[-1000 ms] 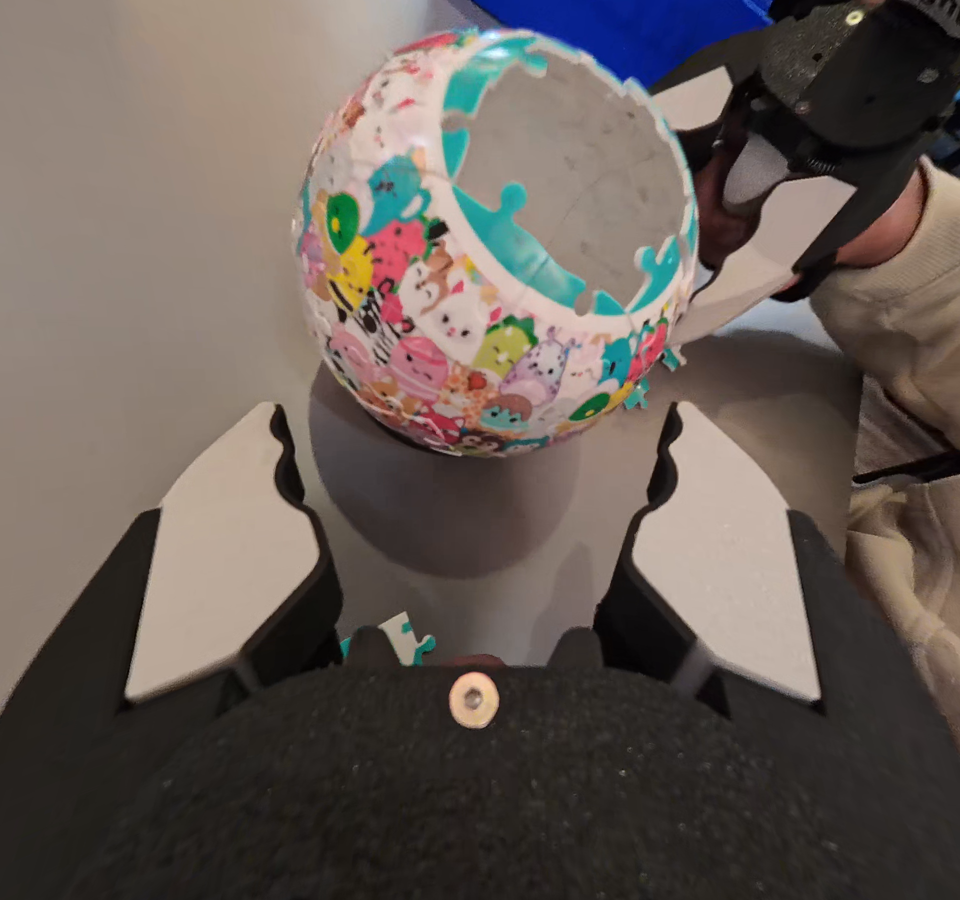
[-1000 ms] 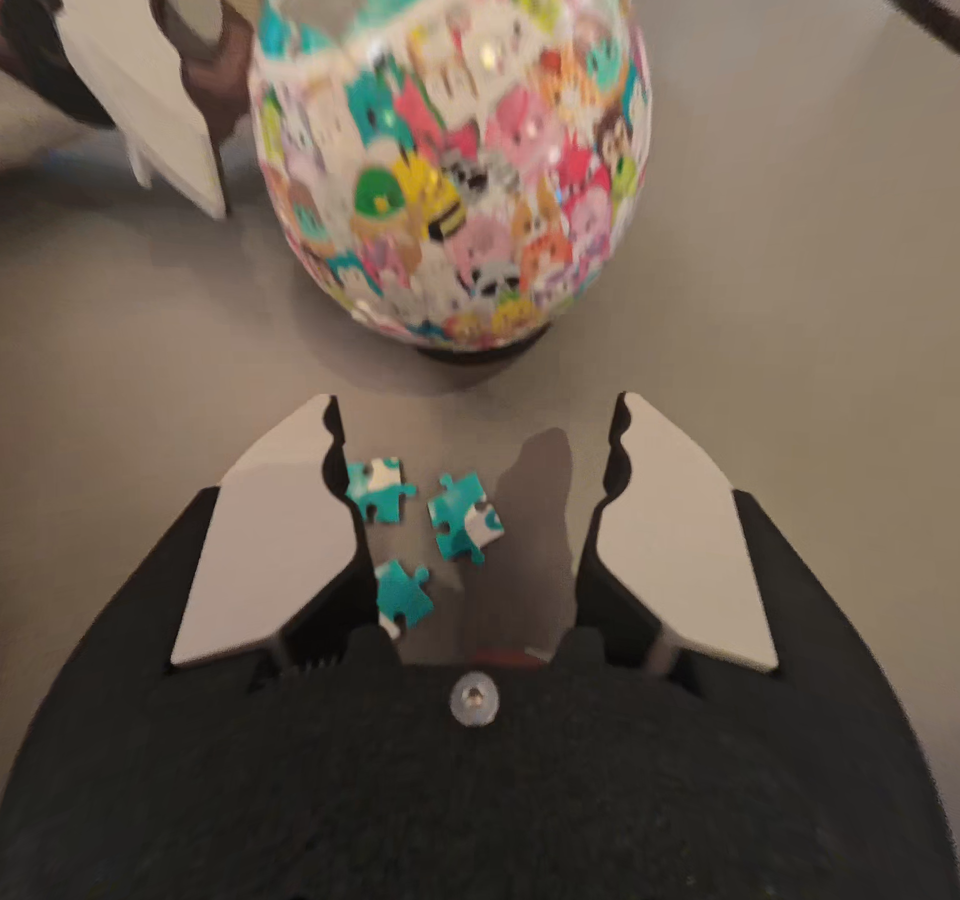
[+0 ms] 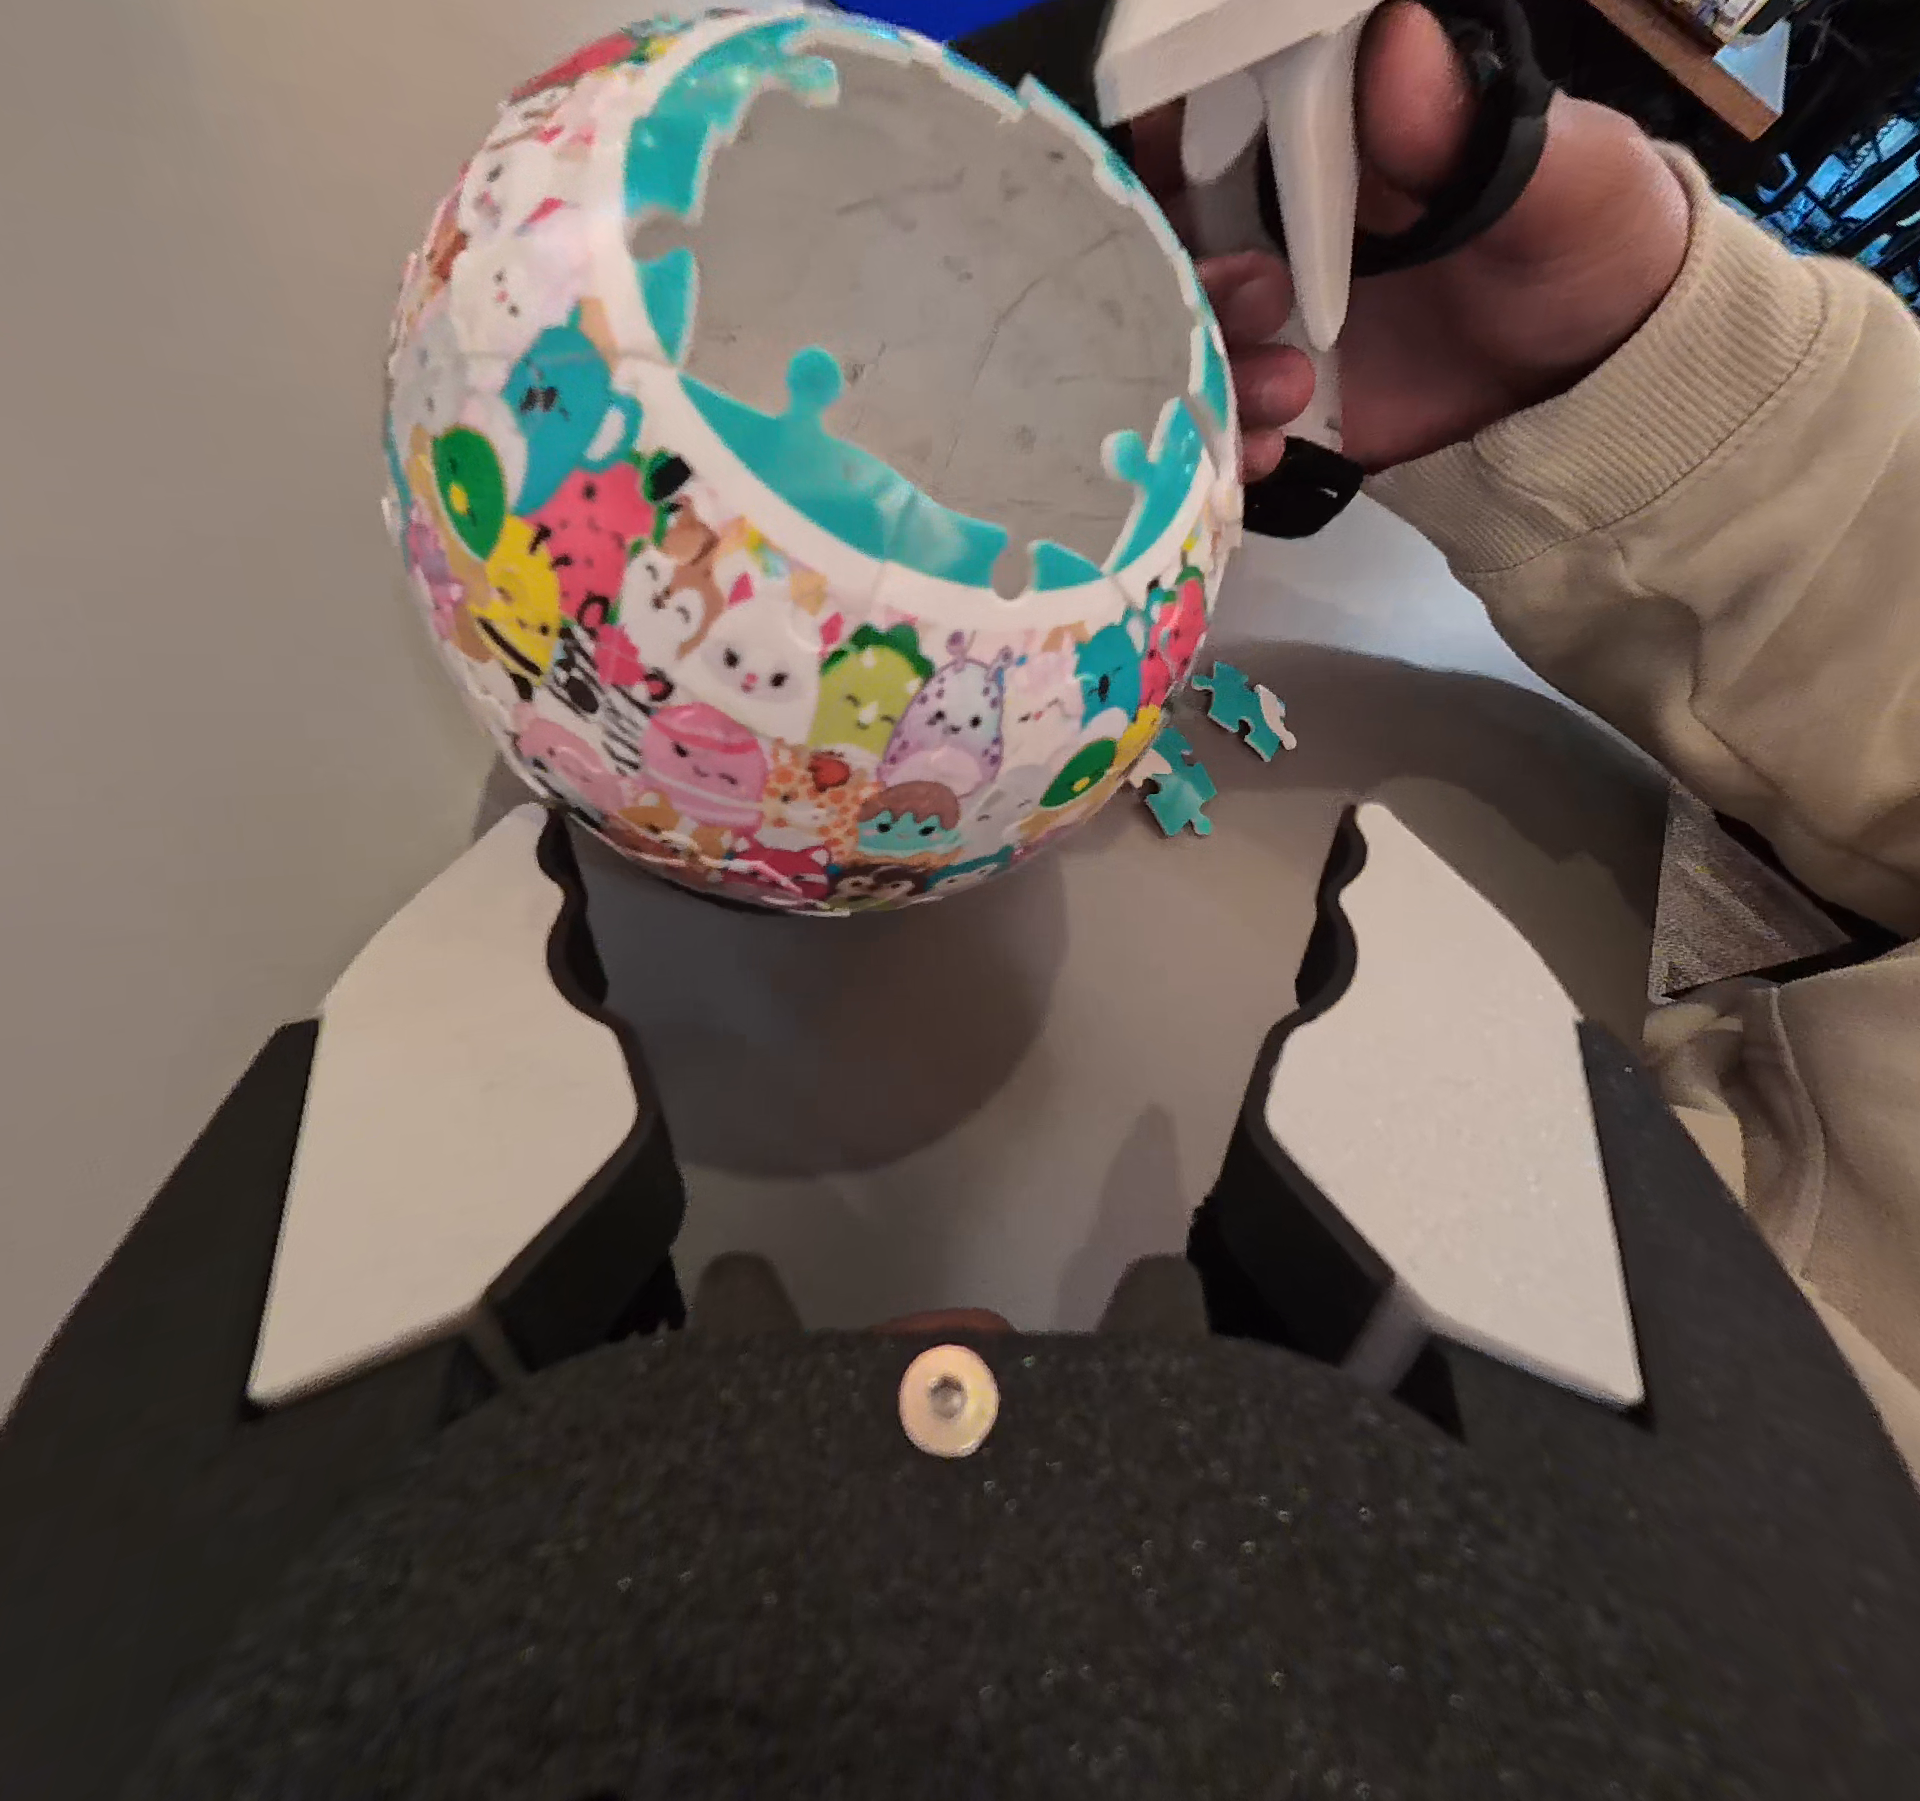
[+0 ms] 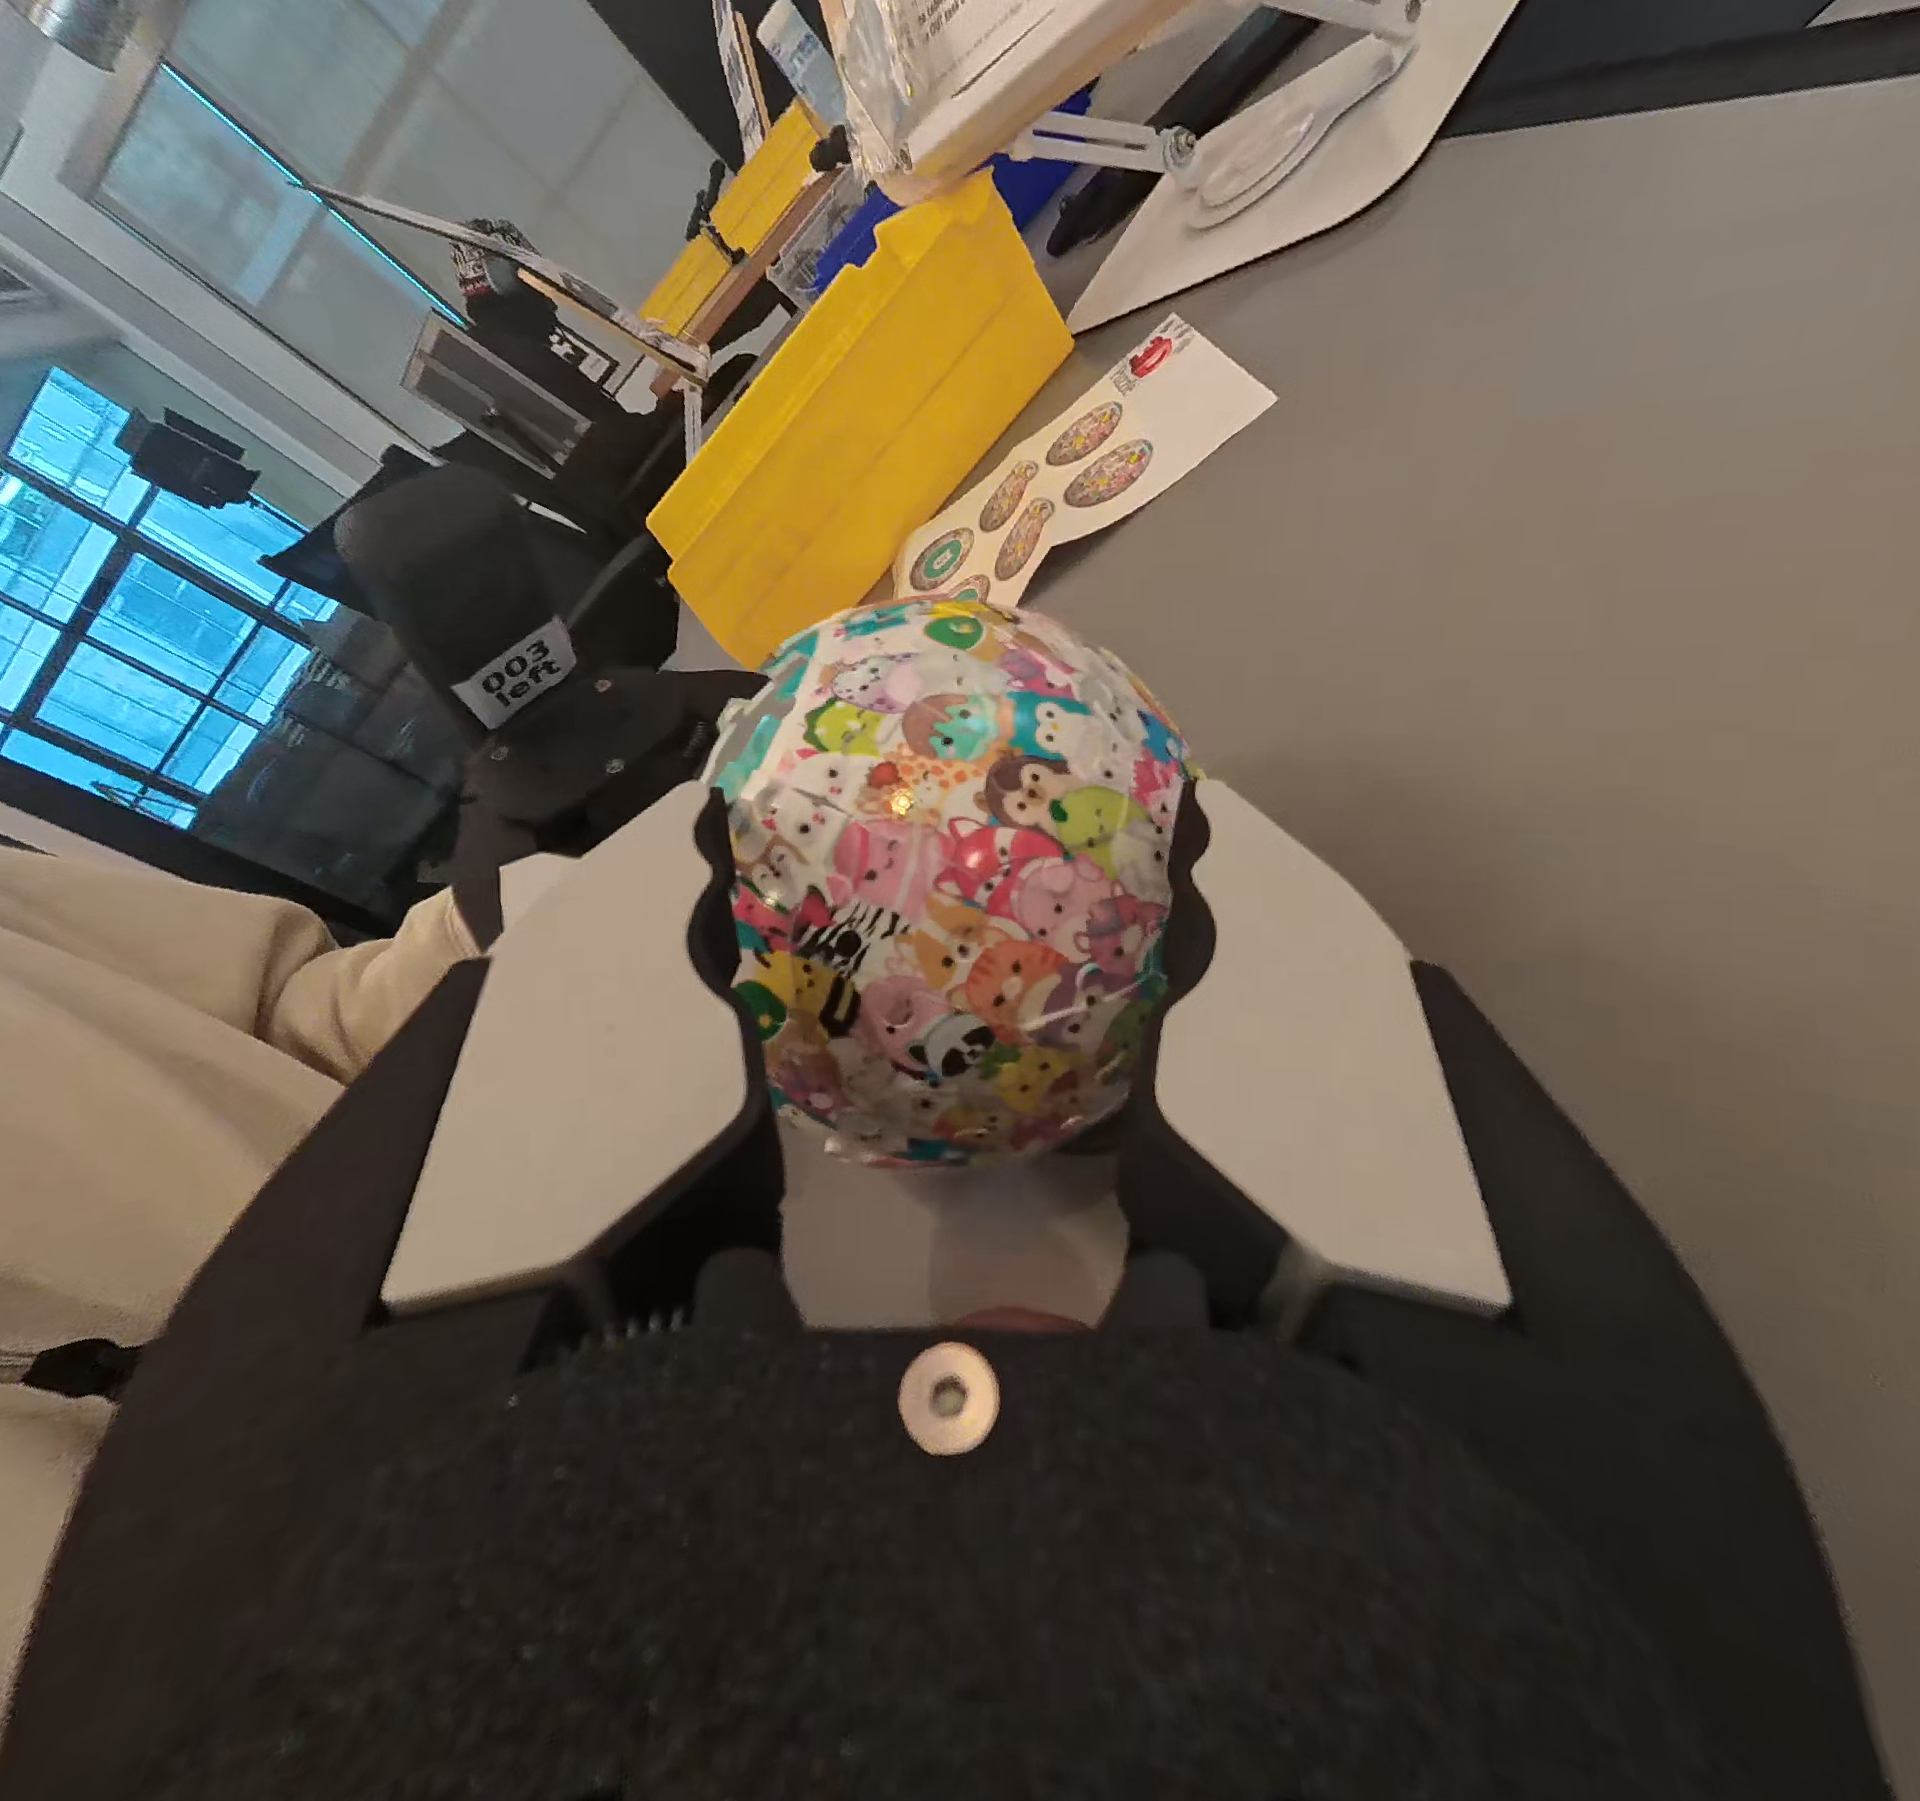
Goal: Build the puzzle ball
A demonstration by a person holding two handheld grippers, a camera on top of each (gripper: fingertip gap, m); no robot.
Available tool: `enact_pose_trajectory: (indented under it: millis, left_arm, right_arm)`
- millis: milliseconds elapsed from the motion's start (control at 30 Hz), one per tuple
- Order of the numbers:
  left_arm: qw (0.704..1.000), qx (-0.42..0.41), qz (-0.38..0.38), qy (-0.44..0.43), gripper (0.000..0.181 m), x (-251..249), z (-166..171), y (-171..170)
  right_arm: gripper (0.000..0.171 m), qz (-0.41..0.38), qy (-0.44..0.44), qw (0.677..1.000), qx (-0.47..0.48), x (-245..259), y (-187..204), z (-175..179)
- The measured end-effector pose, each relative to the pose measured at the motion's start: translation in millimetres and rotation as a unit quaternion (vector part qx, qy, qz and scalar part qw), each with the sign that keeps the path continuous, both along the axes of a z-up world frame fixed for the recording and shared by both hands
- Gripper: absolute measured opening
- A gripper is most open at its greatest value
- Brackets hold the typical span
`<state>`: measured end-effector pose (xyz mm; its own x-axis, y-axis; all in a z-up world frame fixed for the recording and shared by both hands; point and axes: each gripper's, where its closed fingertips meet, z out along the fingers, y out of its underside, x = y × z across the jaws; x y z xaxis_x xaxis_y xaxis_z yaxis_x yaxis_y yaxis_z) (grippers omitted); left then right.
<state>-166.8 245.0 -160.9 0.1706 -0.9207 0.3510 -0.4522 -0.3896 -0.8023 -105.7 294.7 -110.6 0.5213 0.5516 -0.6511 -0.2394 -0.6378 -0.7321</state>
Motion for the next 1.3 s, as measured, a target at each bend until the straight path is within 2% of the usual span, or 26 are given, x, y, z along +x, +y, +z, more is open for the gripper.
enact_pose_trajectory:
  millis: [267,367,533,733,800,900,1000,1133,1233,1300]
  left_arm:
    - [1.0,0.002,0.009,-0.016,0.126,-4,3,-2]
    - [1.0,-0.016,0.011,-0.015,0.13,-3,-1,3]
    - [1.0,-0.013,0.002,-0.017,0.133,1,2,-2]
    - [1.0,-0.006,0.007,-0.02,0.134,-5,8,-16]
    - [1.0,0.002,0.012,-0.023,0.129,-8,10,-18]
    - [0.999,0.008,0.032,-0.025,0.13,-10,8,-9]
    - [0.999,0.003,0.035,-0.023,0.135,-6,4,1]
    - [0.999,0.007,0.018,-0.025,0.132,-3,6,-1]
    - [0.999,-0.005,0.018,-0.029,0.135,-1,7,-10]
    - [1.0,-0.001,0.016,-0.024,0.135,-2,6,-18]
  right_arm:
    - [0.086,0.022,0.021,1.0,-0.005,2,6,-2]
    - [0.088,0.018,0.063,0.998,0.002,8,-3,7]
    - [0.096,0.015,0.038,0.999,0.011,1,-24,0]
    - [0.097,0.022,0.069,0.997,0.0,-3,-9,-6]
    - [0.095,0.038,0.075,0.996,-0.007,-3,-6,-9]
    - [0.093,0.013,0.064,0.998,0.001,10,-6,-7]
    - [0.093,-0.019,0.031,0.999,0.023,17,-25,-4]
    - [0.093,-0.018,-0.02,0.997,0.066,-3,-49,-3]
    - [0.093,-0.026,-0.07,0.993,0.093,-5,-42,-5]
    - [0.095,-0.015,-0.066,0.993,0.097,-5,-34,-5]
